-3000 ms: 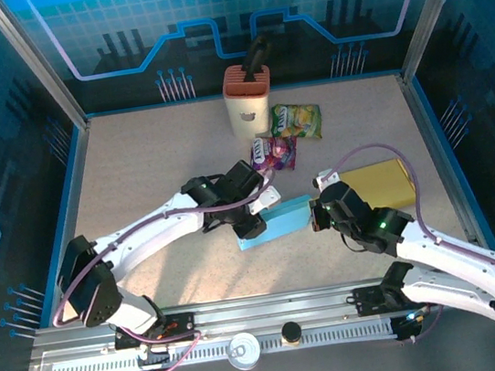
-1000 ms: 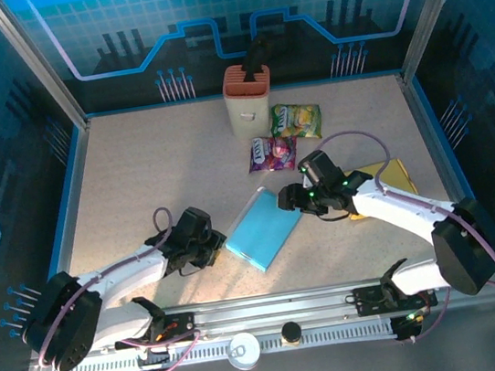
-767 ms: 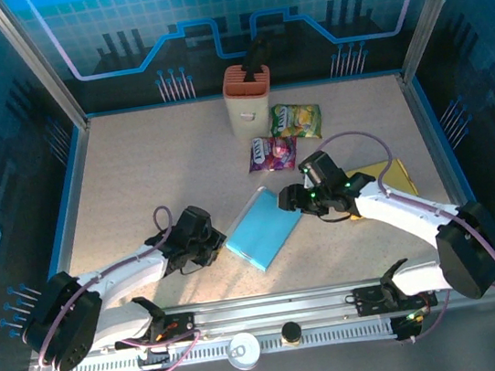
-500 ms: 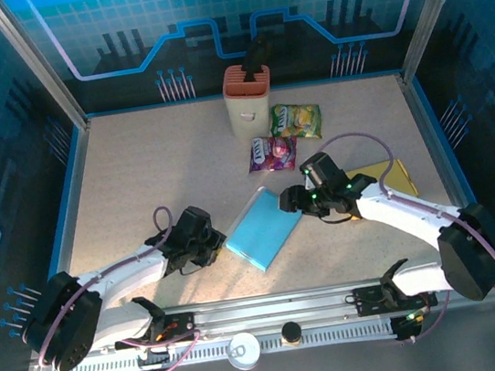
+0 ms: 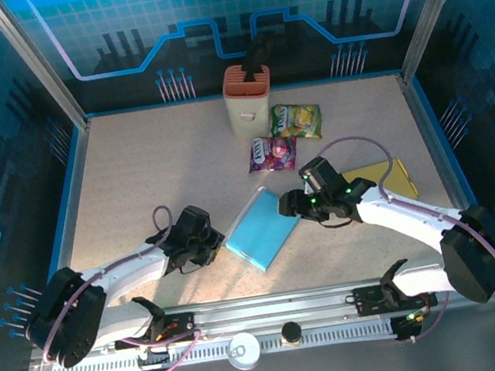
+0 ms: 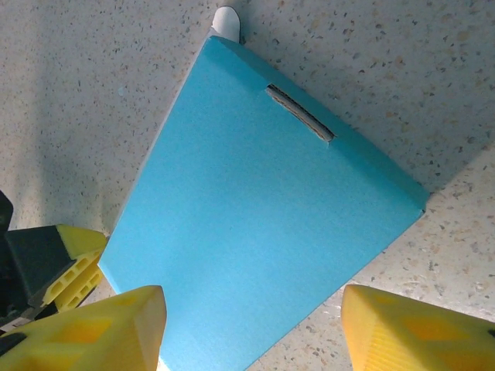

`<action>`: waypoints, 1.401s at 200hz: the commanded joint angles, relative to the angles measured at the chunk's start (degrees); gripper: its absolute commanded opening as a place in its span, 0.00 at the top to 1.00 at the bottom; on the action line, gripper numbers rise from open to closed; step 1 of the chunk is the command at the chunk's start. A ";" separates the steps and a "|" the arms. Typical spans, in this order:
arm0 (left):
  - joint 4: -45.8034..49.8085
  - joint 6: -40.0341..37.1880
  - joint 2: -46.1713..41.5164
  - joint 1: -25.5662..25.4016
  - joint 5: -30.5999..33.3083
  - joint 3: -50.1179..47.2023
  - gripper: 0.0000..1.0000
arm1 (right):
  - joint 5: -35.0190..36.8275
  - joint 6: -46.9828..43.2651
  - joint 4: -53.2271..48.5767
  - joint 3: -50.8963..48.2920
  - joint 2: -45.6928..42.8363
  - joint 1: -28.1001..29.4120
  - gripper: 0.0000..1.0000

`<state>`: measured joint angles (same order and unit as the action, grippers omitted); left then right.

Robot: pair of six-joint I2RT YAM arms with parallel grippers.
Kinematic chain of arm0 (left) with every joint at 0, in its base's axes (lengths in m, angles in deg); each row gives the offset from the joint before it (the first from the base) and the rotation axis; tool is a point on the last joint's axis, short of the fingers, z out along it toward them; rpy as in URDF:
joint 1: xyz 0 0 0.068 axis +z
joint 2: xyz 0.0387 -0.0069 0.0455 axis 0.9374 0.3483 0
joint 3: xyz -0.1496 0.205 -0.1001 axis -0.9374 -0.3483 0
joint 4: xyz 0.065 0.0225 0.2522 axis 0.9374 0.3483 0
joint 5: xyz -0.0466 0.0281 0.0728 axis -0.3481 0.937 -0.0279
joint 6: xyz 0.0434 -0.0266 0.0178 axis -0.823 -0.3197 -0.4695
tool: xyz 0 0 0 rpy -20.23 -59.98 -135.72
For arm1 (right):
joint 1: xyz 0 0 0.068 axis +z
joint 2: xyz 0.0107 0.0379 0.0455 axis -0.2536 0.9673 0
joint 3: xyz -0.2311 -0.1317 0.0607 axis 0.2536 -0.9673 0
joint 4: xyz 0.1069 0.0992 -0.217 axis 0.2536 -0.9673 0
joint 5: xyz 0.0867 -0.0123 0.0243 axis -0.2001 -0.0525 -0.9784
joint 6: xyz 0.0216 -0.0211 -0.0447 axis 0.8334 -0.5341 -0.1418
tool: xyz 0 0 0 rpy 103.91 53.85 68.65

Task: Fold the paper box

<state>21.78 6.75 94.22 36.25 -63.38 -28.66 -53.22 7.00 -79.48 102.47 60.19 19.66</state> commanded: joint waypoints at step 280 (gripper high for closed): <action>-6.55 -63.68 -3.98 -21.06 25.46 16.18 1.00 | -6.02 28.09 27.88 -22.62 -15.49 2.91 0.32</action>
<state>19.64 -46.39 88.32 18.42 -37.30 -14.36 -58.77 34.40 -52.86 80.04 46.95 22.76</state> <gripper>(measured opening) 0.052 0.680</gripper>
